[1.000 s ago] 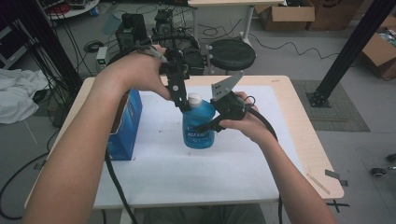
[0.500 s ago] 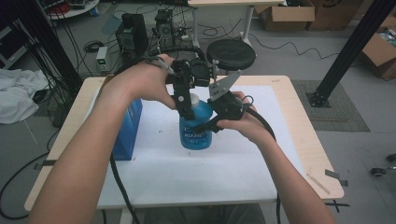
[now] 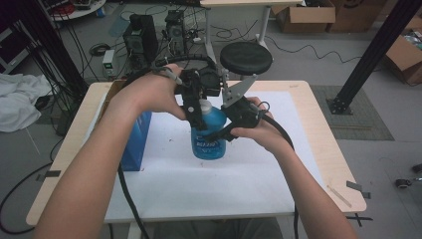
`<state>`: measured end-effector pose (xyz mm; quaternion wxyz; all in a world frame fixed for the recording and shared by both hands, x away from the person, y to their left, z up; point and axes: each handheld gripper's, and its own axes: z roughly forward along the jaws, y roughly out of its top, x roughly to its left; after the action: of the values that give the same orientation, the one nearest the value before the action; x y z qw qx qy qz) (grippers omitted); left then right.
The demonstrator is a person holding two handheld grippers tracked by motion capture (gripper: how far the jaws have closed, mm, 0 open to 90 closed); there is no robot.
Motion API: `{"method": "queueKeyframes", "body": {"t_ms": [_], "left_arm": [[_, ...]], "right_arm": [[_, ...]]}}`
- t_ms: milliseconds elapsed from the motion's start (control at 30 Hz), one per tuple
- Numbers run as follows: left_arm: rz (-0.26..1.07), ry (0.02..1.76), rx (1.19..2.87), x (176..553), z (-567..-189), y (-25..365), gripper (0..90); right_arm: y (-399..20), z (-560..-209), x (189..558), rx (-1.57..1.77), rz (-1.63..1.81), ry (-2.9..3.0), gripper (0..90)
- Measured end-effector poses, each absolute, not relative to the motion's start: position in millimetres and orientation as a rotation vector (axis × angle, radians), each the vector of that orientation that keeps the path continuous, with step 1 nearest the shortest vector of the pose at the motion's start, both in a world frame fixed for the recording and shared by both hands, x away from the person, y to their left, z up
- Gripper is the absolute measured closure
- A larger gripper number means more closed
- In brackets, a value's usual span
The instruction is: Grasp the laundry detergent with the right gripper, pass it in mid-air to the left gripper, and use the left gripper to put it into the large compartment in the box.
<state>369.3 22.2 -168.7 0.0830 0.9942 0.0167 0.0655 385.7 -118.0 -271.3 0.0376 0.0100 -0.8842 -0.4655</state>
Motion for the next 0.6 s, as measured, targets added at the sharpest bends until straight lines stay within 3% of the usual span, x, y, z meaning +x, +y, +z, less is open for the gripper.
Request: {"method": "queueKeyframes", "body": {"t_ms": [600], "left_arm": [[0.214, 0.026, 2.984, 369, -180, 18, 17.2]], "right_arm": [[-115, -274, 387, 0.021, -1.414, -2.728, 45.6]]}}
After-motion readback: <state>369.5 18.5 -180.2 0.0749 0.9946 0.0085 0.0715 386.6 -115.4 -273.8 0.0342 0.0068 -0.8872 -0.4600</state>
